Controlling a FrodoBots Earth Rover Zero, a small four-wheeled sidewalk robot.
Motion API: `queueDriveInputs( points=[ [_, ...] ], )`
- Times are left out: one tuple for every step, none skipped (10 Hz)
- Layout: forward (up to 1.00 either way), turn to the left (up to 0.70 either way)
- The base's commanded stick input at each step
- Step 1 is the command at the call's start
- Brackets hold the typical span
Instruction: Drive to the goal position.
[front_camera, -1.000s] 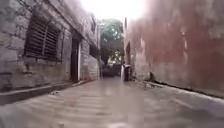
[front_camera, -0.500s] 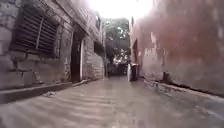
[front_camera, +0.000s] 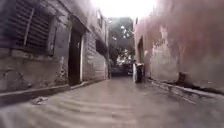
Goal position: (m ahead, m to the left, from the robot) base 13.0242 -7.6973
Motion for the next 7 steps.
queueDriveInputs(
  points=[
    [0.00,0.00],
    [0.00,0.00],
    [0.00,0.00],
    [0.00,0.00],
    [0.00,0.00],
    [0.00,0.00],
    [0.48,0.00]
  ],
)
